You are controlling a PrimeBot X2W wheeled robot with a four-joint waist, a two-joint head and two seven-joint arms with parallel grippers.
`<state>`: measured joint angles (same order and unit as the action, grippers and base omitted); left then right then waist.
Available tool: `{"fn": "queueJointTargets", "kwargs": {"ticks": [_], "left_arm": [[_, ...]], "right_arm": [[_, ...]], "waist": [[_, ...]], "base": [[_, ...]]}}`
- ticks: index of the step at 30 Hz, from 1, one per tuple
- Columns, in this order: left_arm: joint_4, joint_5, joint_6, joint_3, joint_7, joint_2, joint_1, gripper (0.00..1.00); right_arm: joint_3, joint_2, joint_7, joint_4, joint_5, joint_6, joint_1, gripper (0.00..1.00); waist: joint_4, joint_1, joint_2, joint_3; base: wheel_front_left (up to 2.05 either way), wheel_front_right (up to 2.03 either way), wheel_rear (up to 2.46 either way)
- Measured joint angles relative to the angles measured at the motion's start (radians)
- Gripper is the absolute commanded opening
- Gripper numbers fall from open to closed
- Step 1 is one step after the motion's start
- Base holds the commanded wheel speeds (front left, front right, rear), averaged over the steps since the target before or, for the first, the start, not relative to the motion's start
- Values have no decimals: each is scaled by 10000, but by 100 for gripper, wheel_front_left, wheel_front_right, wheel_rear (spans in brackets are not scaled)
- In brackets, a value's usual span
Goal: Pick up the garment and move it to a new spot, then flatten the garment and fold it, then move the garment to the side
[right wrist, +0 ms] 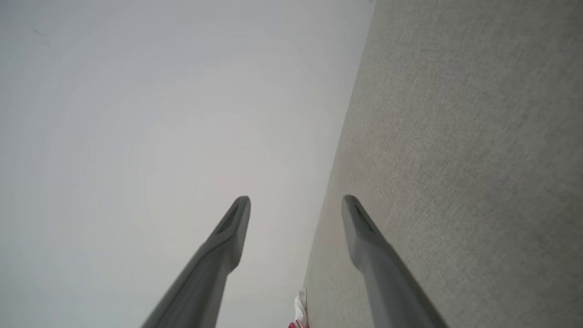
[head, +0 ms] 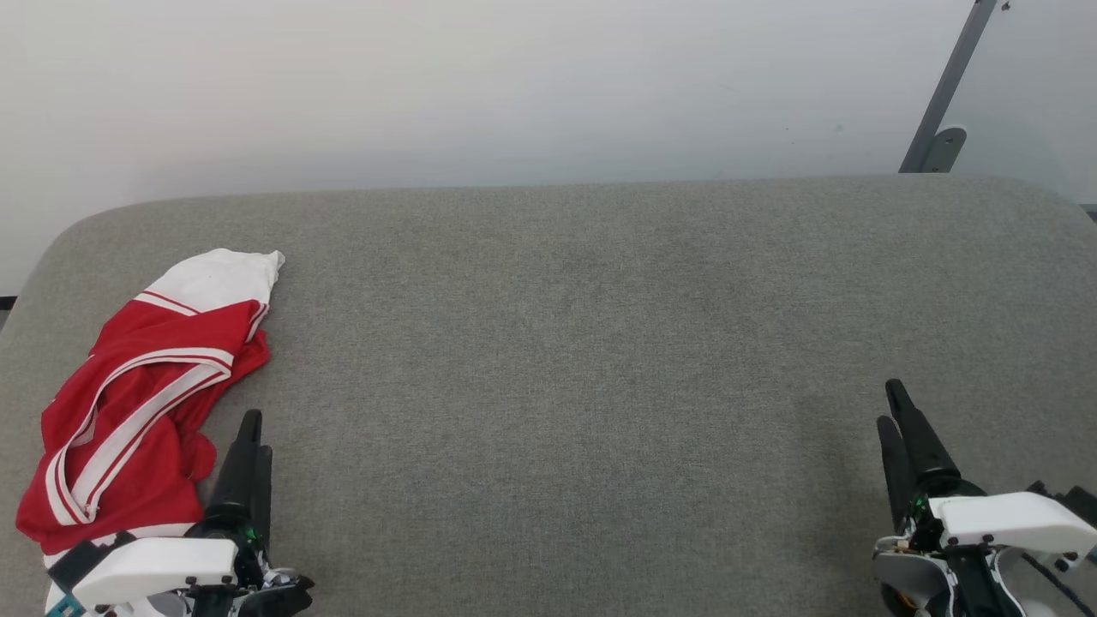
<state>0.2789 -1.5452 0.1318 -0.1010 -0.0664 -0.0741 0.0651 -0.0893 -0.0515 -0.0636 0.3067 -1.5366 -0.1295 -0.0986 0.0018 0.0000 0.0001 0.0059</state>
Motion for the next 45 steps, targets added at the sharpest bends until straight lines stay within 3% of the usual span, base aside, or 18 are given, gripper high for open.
{"fn": "queueJointTargets", "kwargs": {"ticks": [5,27,45], "left_arm": [[15,1112,0,155,326,-274,56,100],[-408,6257,-71,199,1177,-447,85,100],[-803,8794,-221,533,1728,-673,-20,100]], "right_arm": [[157,-196,290,-17,1191,0,-177,100],[466,-326,1131,-397,6577,0,-468,100],[435,-245,1695,-570,9605,0,-558,100]], "waist": [[14,0,0,24],[27,0,0,173],[35,0,0,366]], "base": [[0,0,0],[0,0,0],[0,0,0]]}}
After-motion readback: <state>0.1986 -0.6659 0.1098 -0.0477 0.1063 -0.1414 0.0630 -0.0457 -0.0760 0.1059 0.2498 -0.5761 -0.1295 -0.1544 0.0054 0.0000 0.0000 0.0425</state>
